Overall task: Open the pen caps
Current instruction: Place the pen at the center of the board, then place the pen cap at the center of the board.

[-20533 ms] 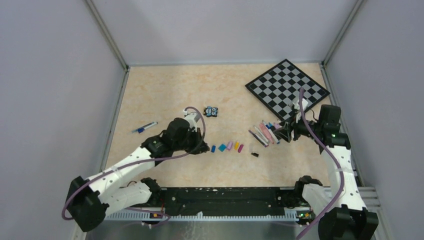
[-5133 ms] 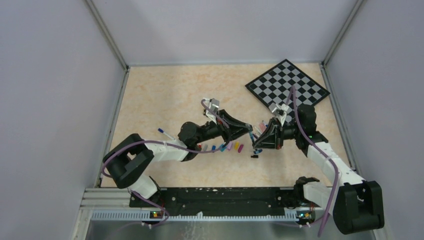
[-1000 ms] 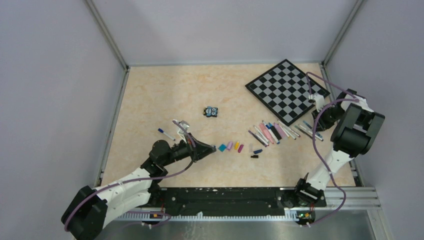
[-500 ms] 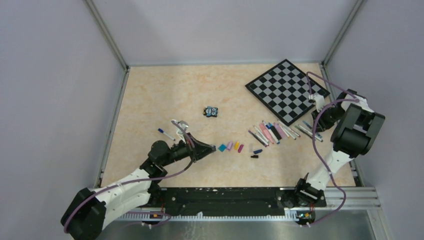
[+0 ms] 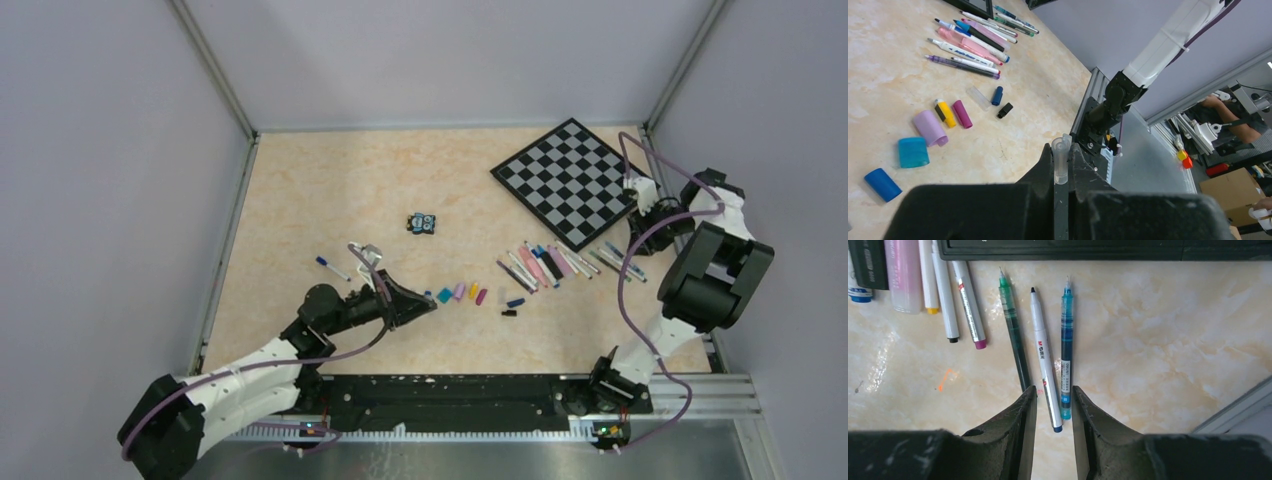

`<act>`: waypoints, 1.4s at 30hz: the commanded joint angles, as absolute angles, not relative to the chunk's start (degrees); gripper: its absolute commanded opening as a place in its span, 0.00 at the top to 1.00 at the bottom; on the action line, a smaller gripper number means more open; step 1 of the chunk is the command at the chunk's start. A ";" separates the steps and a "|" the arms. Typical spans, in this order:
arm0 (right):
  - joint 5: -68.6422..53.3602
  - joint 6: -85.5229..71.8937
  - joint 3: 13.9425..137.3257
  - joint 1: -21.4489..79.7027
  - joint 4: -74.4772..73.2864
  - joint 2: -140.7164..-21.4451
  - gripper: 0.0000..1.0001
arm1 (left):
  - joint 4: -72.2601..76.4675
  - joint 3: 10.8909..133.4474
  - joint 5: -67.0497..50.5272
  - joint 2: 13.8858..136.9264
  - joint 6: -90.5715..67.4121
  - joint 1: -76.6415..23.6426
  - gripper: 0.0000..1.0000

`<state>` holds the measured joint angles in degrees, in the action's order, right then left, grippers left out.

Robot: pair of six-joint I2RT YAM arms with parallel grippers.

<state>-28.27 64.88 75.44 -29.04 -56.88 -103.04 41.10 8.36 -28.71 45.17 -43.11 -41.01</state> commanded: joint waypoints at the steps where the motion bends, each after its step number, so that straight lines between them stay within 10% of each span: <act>1: -34.47 65.23 74.12 -28.49 -58.83 -94.36 0.69 | 41.57 11.46 -26.25 46.70 -41.85 -44.12 1.00; 17: -69.23 29.87 49.96 -19.04 -37.64 -64.36 0.65 | 24.97 29.24 -11.27 69.42 -36.65 -60.22 1.00; 42: -52.78 18.37 46.93 -19.07 -27.99 -57.84 0.62 | -21.54 88.00 18.37 114.48 -44.13 -68.38 1.00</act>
<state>-54.22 19.46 46.50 -19.25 -30.33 -59.42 -14.63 82.72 12.58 112.81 -40.10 -68.51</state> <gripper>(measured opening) 0.378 0.048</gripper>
